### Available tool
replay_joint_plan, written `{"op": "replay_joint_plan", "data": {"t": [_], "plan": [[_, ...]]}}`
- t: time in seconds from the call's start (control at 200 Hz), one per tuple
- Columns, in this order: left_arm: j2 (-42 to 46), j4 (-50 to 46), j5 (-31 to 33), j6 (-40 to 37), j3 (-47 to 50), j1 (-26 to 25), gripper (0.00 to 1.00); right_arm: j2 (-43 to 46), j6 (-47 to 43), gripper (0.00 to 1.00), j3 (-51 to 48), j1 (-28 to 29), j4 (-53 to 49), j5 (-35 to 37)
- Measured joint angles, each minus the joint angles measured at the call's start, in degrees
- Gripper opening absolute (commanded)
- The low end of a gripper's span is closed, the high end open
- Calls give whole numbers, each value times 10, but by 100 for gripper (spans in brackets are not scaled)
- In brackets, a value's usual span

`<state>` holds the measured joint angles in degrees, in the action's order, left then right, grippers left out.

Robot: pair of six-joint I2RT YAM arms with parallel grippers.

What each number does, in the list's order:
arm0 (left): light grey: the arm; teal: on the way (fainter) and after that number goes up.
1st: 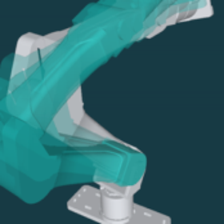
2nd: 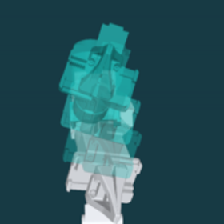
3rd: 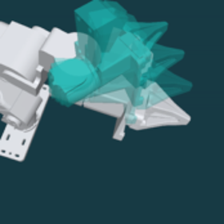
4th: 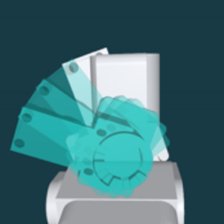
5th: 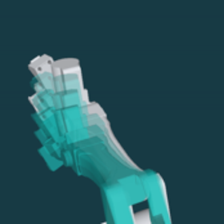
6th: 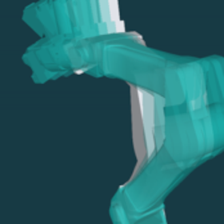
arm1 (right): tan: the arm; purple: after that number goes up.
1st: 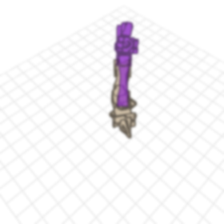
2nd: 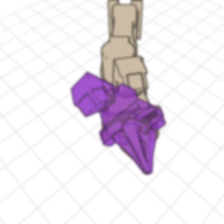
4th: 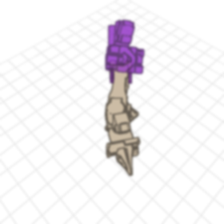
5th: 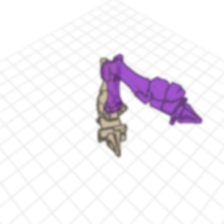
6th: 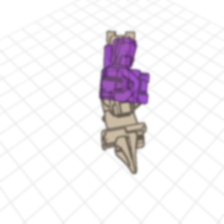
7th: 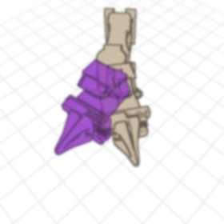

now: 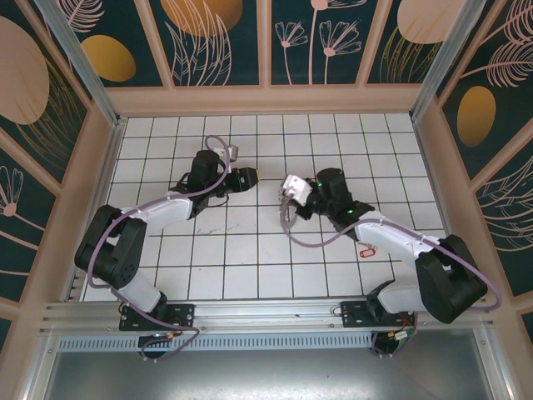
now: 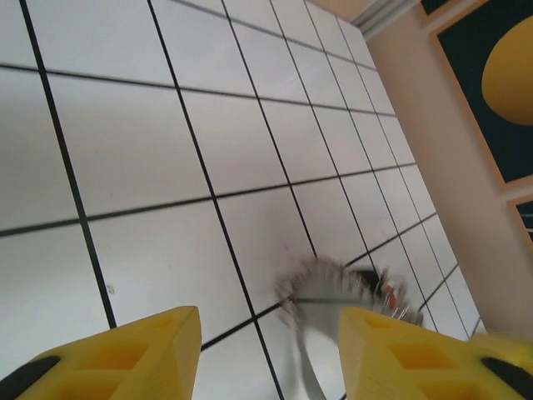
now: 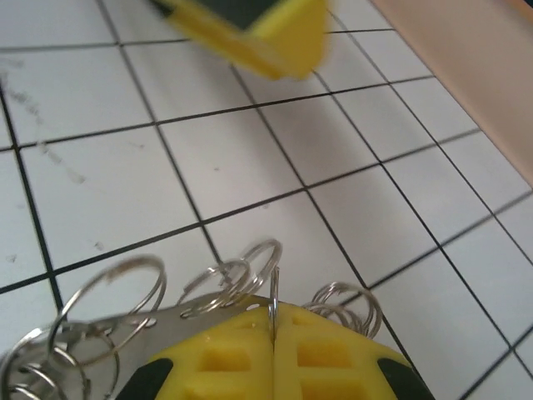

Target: Put the keys on the keyring

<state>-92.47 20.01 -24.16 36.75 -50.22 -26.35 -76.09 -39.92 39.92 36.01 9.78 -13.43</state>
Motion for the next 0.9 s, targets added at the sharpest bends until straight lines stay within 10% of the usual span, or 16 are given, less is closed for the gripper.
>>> {"op": "replay_joint_plan", "data": {"t": [0.901], "plan": [[3, 14, -83, -113, -14, 0, 47, 69, -156, 0, -128, 146, 136, 165]]}}
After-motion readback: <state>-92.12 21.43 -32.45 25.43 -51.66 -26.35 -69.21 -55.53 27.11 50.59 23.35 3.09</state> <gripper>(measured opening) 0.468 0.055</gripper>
